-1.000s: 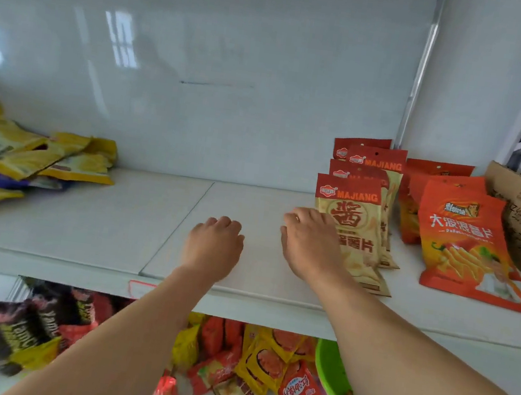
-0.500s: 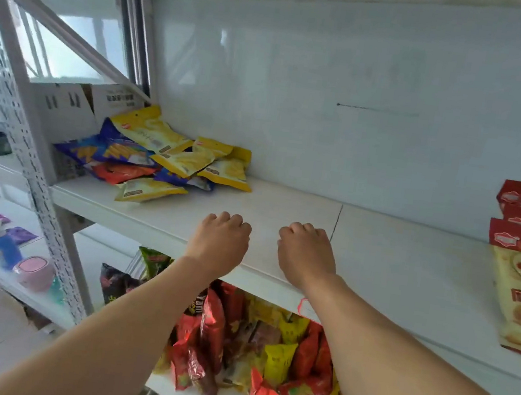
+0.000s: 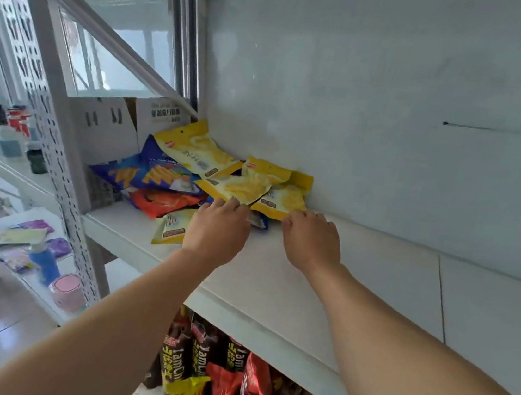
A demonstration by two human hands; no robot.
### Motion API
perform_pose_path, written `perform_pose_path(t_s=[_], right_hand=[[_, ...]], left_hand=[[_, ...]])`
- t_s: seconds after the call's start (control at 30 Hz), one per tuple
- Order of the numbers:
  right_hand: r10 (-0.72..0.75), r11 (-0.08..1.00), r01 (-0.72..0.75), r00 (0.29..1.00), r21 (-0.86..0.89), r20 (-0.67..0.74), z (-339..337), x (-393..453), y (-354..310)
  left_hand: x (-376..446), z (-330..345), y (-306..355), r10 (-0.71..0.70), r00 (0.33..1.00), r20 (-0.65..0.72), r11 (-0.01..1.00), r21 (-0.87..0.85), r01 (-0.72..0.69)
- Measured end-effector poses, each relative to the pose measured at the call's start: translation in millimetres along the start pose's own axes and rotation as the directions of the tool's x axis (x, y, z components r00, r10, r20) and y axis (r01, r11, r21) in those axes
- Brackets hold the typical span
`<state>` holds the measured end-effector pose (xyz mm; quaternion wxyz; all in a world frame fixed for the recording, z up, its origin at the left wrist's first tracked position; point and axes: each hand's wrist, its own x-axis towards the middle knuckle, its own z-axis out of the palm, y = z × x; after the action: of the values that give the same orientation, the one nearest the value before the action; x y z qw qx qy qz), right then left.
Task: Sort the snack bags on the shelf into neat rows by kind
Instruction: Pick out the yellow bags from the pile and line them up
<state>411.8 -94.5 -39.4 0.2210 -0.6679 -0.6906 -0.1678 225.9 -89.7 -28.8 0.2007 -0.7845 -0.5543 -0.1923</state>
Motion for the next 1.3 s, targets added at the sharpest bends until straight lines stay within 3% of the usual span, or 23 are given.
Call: perform_pose_path(t_s=[0.07,0.2,0.3,0.37,0.43,0.53,0.63,0.77,0.93,1.1,1.3], right_hand=[[0.043,0.998,-0.042,0.999,0.038,-0.020,14.2,30.6,-1.1],[0.192,0.969,-0.181,0.980,0.167,-0.053,38.1,81.3,3.1],[0.333,0.909,-0.336,0.941,0.247,0.053,55.2,104.4,3.9],[0.457,0.809,-0.491,0.871,0.324,0.178,63.1,119.9,5.6],[0.551,0.653,-0.639,0.769,0.406,0.325,67.1,136.9,8.1],[0.576,0.497,-0.740,0.672,0.453,0.466,72.2,151.8,10.7],[0.590,0.415,-0.778,0.625,0.473,0.511,77.5,158.2,13.1],[0.607,0.280,-0.804,0.572,0.525,0.552,84.4,159.0,18.0],[0.638,0.053,-0.796,0.491,0.602,0.594,79.5,156.5,19.9],[0.552,-0.179,-0.768,0.439,0.615,0.709,67.0,149.7,22.3],[0.471,-0.312,-0.669,0.507,0.675,0.721,62.1,127.5,33.6]], left_hand=[[28.8,10.3,-6.8,-0.016,1.000,0.012,0.999,-0.042,0.017],[84.8,29.0,-22.7,-0.170,0.984,0.056,0.937,-0.300,0.179],[115.4,45.8,-34.4,-0.216,0.963,0.158,0.916,-0.309,0.256],[134.4,53.5,-42.6,-0.256,0.929,0.269,0.888,-0.315,0.336],[154.2,61.5,-49.7,-0.215,0.893,0.396,0.915,-0.238,0.326],[173.5,70.7,-56.4,-0.188,0.833,0.521,0.942,-0.144,0.303],[187.6,76.8,-66.9,-0.272,0.788,0.552,0.907,-0.127,0.402],[201.2,79.4,-79.7,-0.234,0.734,0.637,0.914,-0.113,0.389],[211.1,85.9,-92.8,-0.180,0.747,0.640,0.887,-0.224,0.405],[214.2,92.8,-101.4,-0.187,0.781,0.595,0.753,-0.424,0.503],[215.0,83.9,-98.0,-0.008,0.732,0.682,0.463,-0.646,0.607]])
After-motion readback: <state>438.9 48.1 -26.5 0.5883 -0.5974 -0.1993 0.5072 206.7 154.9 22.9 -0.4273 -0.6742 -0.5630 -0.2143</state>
